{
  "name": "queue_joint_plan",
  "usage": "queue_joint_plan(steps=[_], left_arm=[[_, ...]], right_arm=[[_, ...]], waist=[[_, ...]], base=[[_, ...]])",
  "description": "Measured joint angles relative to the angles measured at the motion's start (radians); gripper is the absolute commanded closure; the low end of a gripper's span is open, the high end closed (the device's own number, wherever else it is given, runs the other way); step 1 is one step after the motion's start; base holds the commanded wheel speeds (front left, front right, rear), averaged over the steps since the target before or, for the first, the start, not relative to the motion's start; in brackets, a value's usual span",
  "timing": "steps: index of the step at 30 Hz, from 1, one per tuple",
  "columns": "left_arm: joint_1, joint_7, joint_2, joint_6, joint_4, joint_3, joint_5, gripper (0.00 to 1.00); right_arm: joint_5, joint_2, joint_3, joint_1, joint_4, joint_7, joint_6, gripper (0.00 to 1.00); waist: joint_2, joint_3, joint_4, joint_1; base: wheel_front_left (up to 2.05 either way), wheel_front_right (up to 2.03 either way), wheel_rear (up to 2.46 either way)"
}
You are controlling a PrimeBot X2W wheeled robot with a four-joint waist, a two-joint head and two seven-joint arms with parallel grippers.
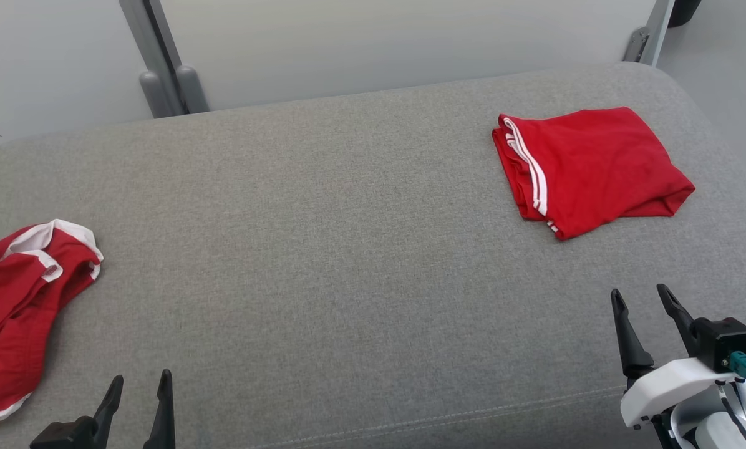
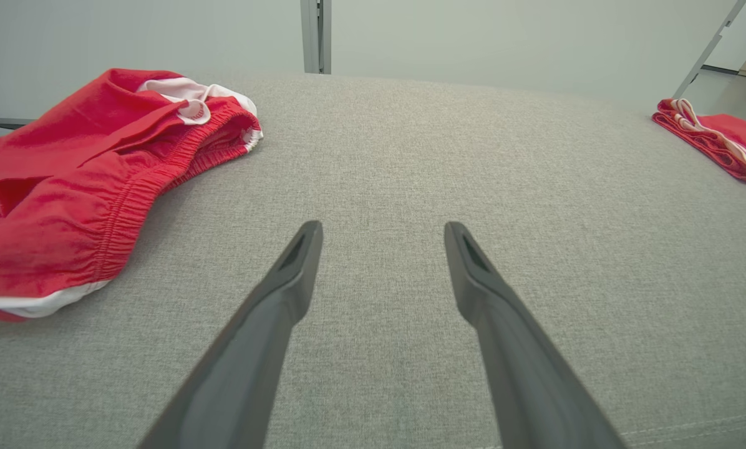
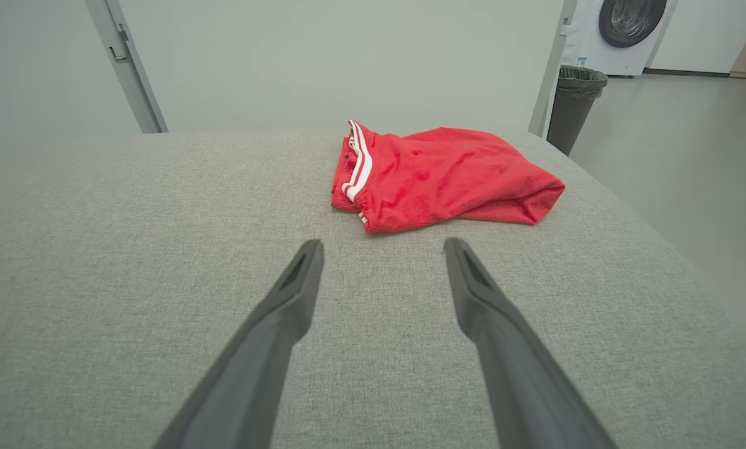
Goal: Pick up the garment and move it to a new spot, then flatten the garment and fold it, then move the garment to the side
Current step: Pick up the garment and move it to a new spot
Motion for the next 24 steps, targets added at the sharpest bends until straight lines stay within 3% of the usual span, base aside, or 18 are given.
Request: queue_joint_plan(steps=[18, 24], left_arm=[[-0.002, 0.000, -0.013, -0.010, 0.007, 0.021, 0.013, 0.00], [-0.006, 0.000, -0.020, -0.010, 0.005, 0.030, 0.014, 0.00]], right_arm=[[-0.049, 0.025, -0.015, 0.058, -0.075, 0.000, 0.000, 0.00], [-0.062, 0.029, 0.014, 0.058, -0.085, 0.000, 0.022, 0.00]], waist=[[0.0000, 0.004, 0.043, 0.0000], [0.0000, 0.005, 0.086, 0.0000]], base=[[0.00, 0.00, 0.00], [0.00, 0.00, 0.00]])
